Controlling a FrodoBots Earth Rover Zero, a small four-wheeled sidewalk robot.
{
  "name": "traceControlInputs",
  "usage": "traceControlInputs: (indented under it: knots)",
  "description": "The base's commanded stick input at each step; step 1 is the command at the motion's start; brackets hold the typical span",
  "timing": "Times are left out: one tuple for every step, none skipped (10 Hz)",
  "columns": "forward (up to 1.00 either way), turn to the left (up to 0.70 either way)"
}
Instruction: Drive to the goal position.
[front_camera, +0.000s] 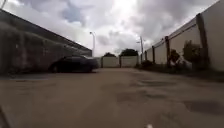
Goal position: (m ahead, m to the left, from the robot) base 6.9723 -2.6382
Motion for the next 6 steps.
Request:
traceControlInputs:
  knots:
    - [0.3,0.0]
    - [0.3,0.0]
    - [0.3,0.0]
    - [0.3,0.0]
    - [0.3,0.0]
    - [0.3,0.0]
